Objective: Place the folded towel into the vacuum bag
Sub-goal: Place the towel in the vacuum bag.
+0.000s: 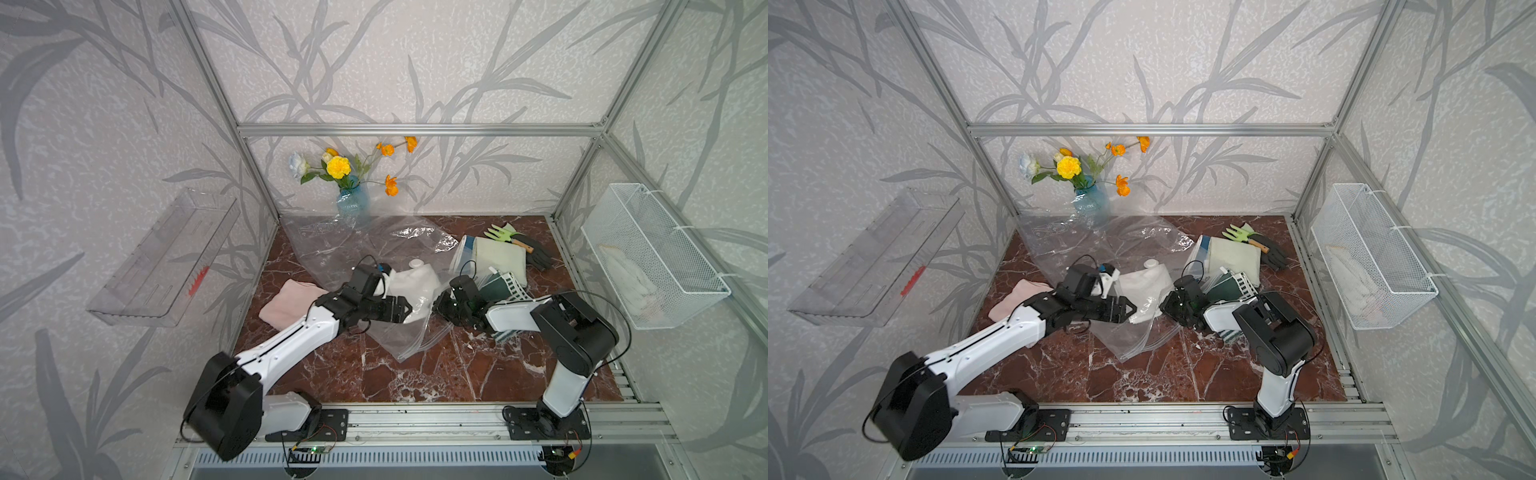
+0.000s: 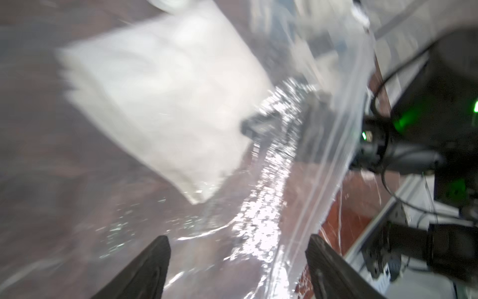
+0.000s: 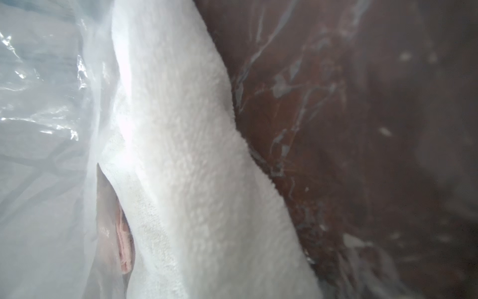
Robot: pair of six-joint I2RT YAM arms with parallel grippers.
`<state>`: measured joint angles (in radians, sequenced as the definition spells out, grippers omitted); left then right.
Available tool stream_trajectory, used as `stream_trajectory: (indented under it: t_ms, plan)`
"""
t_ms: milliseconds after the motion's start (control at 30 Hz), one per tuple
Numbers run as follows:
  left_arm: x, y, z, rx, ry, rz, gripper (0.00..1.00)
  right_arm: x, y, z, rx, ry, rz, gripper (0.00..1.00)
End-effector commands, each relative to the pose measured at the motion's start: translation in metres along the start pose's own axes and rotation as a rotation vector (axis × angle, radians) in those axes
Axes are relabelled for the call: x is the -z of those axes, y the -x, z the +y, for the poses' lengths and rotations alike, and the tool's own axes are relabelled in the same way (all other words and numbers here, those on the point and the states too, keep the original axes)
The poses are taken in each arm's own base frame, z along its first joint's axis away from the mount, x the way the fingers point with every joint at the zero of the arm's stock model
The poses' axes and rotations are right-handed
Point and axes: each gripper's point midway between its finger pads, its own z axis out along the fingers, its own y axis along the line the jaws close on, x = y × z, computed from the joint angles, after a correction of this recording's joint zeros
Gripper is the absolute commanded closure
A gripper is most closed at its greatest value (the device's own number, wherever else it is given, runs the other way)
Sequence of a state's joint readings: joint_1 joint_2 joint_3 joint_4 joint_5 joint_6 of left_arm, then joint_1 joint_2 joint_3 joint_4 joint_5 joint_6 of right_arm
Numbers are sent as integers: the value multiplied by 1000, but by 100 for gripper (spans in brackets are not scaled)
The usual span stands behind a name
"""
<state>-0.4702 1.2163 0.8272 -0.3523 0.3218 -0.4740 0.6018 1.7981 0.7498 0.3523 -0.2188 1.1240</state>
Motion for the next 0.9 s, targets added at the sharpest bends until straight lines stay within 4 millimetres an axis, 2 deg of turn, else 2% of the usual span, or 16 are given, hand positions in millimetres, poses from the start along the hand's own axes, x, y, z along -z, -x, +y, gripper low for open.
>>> stream_trajectory:
  t_ms: [0, 100, 200, 300, 400, 500, 633, 867]
  plan:
    - [27, 4, 75, 265, 246, -58, 14, 1, -9, -36, -3, -136, 42, 92]
    - [41, 5, 134, 480, 383, -116, 14, 1, -8, -38, -8, -138, 44, 92]
    - [55, 13, 177, 567, 506, -210, 14, 1, -8, -34, -1, -129, 55, 93]
    - [67, 35, 205, 595, 595, -304, 14, 0, -9, -35, 1, -131, 63, 93]
    - [49, 62, 205, 562, 533, -330, 16, -1, -12, -37, 1, -132, 78, 93]
    - [28, 68, 210, 559, 529, -241, 18, -2, -12, -39, -7, -127, 84, 93]
    - [7, 63, 213, 582, 505, -196, 21, -1, -9, -41, -24, -116, 82, 93]
    - [-33, 52, 193, 560, 448, -126, 24, 2, -9, -41, -30, -100, 86, 93]
